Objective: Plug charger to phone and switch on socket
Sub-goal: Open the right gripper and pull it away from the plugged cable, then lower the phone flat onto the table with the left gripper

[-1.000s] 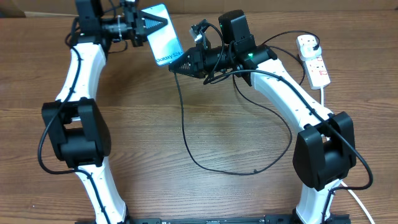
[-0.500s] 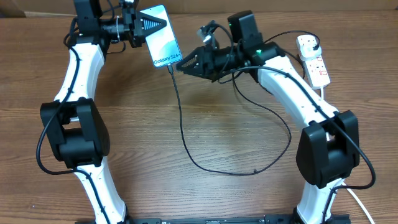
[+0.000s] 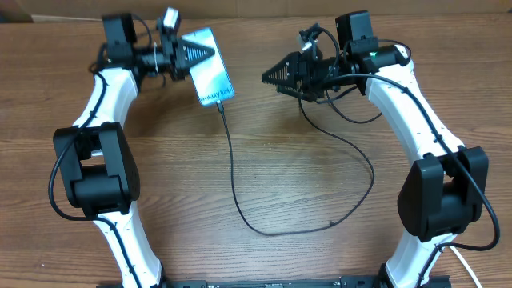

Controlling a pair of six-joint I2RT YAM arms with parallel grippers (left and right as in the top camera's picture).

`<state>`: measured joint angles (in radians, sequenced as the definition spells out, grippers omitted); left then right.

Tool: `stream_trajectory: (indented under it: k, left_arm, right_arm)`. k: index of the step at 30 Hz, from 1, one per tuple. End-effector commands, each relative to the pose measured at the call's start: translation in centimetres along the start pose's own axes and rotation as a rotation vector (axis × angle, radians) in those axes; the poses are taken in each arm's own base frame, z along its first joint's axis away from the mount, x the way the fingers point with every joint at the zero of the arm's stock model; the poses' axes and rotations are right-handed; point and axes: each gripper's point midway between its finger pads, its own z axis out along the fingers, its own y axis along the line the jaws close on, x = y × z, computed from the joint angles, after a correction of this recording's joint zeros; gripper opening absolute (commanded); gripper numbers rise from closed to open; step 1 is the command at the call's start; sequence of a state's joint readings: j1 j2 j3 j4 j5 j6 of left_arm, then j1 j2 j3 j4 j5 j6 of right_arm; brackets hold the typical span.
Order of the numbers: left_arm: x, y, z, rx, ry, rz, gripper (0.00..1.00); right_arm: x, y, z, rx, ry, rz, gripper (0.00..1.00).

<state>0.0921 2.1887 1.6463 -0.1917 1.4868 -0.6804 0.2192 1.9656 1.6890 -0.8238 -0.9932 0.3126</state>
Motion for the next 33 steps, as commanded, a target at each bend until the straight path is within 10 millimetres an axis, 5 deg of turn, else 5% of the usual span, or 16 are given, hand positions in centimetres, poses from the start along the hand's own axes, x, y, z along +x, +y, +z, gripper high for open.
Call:
stream_trajectory:
  k: [1,6,13,25,33]
  left_arm:
    - [0.9,4.5,0.0,-0.107,-0.062,-0.035,0.04]
    - [2.9,11.6,-1.2,-0.427,-0.119,-0.114,0.04]
    - [5.0,15.5,-2.4,-0.689,-0.067,-0.078,0.04]
    - [5.1,18.0,-2.8,-0.918,-0.022,0.059,0.04]
    - [4.9,18.4,-3.4,-0.961,-0.032,0.067,0.23]
  right_arm:
    - [-0.4,0.1,-1.1,0.098,-0.046,-0.082,0.74]
    - [0.0,-1.0,-1.1,0.159,-0.039,-0.065,0.76]
    - [0.3,-1.7,-1.2,0.198,-0.034,-0.048,0.76]
    - [1.0,-1.6,-0.2,0.226,-0.013,-0.058,0.76]
    - [1.2,-2.1,-0.4,0.257,-0.011,-0.044,0.77]
